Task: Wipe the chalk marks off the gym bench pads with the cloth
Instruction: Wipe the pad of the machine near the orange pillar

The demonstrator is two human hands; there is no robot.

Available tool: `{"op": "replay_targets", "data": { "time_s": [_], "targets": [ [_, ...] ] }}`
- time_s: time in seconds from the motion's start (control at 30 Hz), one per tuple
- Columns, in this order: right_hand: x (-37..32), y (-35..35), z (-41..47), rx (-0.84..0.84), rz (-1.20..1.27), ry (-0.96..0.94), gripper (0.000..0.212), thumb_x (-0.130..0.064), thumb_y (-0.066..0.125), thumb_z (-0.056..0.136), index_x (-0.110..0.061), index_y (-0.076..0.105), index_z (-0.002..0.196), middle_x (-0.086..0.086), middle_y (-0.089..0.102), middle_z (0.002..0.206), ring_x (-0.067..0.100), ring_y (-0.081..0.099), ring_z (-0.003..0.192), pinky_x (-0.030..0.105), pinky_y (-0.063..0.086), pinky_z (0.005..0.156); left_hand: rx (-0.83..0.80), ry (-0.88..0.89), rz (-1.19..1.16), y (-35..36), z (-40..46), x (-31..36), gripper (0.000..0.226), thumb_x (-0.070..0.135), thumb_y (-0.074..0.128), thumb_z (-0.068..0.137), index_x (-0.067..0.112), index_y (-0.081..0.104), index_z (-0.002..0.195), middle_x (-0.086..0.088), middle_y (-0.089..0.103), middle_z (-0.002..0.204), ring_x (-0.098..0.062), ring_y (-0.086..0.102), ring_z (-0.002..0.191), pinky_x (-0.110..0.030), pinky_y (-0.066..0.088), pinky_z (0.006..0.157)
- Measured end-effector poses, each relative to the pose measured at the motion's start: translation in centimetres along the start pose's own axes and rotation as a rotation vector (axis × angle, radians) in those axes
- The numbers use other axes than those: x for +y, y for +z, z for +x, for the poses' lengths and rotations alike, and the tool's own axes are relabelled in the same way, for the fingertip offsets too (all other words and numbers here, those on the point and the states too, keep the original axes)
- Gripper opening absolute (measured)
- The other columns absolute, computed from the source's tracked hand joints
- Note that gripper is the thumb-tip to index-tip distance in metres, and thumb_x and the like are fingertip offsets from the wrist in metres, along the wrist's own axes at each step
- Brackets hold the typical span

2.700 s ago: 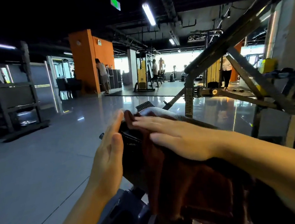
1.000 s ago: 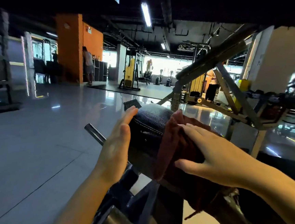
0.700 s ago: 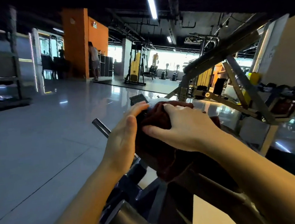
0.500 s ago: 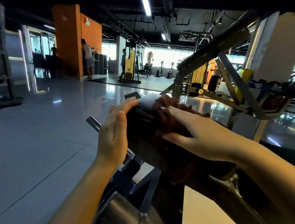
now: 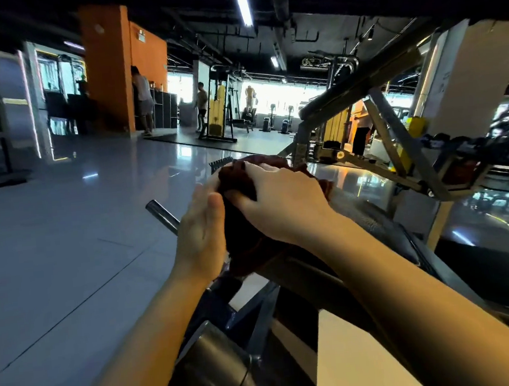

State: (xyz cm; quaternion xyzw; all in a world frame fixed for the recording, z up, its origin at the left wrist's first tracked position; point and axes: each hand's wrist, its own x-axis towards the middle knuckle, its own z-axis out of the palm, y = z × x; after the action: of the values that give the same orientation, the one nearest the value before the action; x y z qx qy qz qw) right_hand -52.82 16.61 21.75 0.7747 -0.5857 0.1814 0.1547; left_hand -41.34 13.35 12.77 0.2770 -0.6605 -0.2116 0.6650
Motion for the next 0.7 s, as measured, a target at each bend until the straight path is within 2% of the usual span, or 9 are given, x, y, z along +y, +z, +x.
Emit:
{"op": "replay_targets", "data": {
  "time_s": [0.07,0.1,0.17,0.2,0.3,0.43,0.57,0.63,0.7],
  "targets": [
    [1.1,-0.6,-1.3,-0.047,0.046,-0.016,0.052,-0.055,0.038,0.097,-0.036,0.034,0.145,-0.004,0.049,0.143,0.025,0.049,0.126,0.041,0.044,0.096,-0.003,0.044,0.107,-0.6,0.1,0.1,0.070,0.073,0.016,0.091,0.030,0.049,0.135,0.002,0.059,0.127,-0.021,0.057,0.116,-0.055,0.047,0.095],
    [2.0,-1.0,-2.5,-0.071,0.058,-0.020,0.055,-0.052,0.041,0.097,-0.039,0.028,0.149,-0.007,0.040,0.152,0.022,0.043,0.134,0.041,0.041,0.104,-0.005,0.084,0.153,-0.8,0.1,0.2,0.066,0.070,0.014,0.093,0.034,0.047,0.136,0.012,0.055,0.133,-0.017,0.053,0.122,-0.055,0.043,0.101],
    [4.2,-1.5,-5.4,-0.104,0.064,0.001,0.060,-0.049,0.046,0.096,-0.043,0.021,0.151,-0.015,0.025,0.158,0.012,0.032,0.142,0.036,0.034,0.111,-0.015,0.146,0.199,-1.0,0.1,0.4,0.061,0.067,0.011,0.095,0.037,0.043,0.137,0.035,0.044,0.136,0.000,0.040,0.133,-0.056,0.031,0.111],
    [5.4,-1.6,-6.9,-0.116,0.059,0.027,0.062,-0.049,0.048,0.095,-0.044,0.020,0.150,-0.018,0.023,0.158,0.007,0.029,0.143,0.032,0.031,0.111,-0.019,0.156,0.201,-1.0,0.1,0.4,0.060,0.066,0.009,0.095,0.037,0.042,0.136,0.038,0.039,0.136,0.006,0.035,0.134,-0.056,0.028,0.114],
    [7.6,-1.8,-9.6,-0.099,0.076,0.109,0.066,-0.057,0.048,0.089,-0.049,0.022,0.149,-0.023,0.026,0.155,0.001,0.031,0.140,0.030,0.035,0.111,-0.021,0.159,0.169,-0.8,-0.1,0.1,0.059,0.068,0.007,0.093,0.039,0.038,0.135,0.028,0.039,0.140,0.003,0.034,0.137,-0.053,0.026,0.116],
    [5.7,-1.7,-7.9,-0.036,0.024,0.164,0.063,-0.068,0.042,0.087,-0.047,0.033,0.145,-0.018,0.041,0.149,0.009,0.044,0.133,0.034,0.043,0.102,-0.003,0.152,0.106,-0.2,-0.1,-0.3,0.063,0.070,0.008,0.092,0.038,0.040,0.135,0.019,0.043,0.143,-0.004,0.036,0.138,-0.053,0.029,0.114],
    [1.9,-1.1,-3.1,0.008,0.110,0.095,0.051,-0.068,0.045,0.088,-0.041,0.049,0.131,-0.012,0.060,0.122,0.017,0.057,0.111,0.039,0.048,0.089,0.003,0.095,0.090,-0.1,-0.1,-0.2,0.067,0.076,0.007,0.089,0.044,0.045,0.134,0.025,0.045,0.140,-0.008,0.040,0.135,-0.054,0.034,0.110],
    [1.0,-0.7,-2.2,0.022,0.089,0.054,0.052,-0.064,0.046,0.091,-0.039,0.044,0.137,-0.010,0.056,0.131,0.018,0.054,0.118,0.037,0.047,0.091,-0.008,0.111,0.131,-0.5,0.0,0.1,0.065,0.075,0.006,0.089,0.046,0.042,0.134,0.039,0.043,0.133,-0.004,0.040,0.134,-0.056,0.030,0.111],
    [1.8,-0.7,-3.7,0.001,0.050,0.014,0.064,-0.062,0.049,0.091,-0.039,0.028,0.148,-0.012,0.042,0.149,0.015,0.042,0.134,0.037,0.041,0.101,-0.014,0.138,0.187,-0.9,0.2,0.5,0.069,0.073,0.004,0.090,0.039,0.045,0.134,0.047,0.039,0.129,0.004,0.038,0.133,-0.057,0.028,0.112]
  ]
}}
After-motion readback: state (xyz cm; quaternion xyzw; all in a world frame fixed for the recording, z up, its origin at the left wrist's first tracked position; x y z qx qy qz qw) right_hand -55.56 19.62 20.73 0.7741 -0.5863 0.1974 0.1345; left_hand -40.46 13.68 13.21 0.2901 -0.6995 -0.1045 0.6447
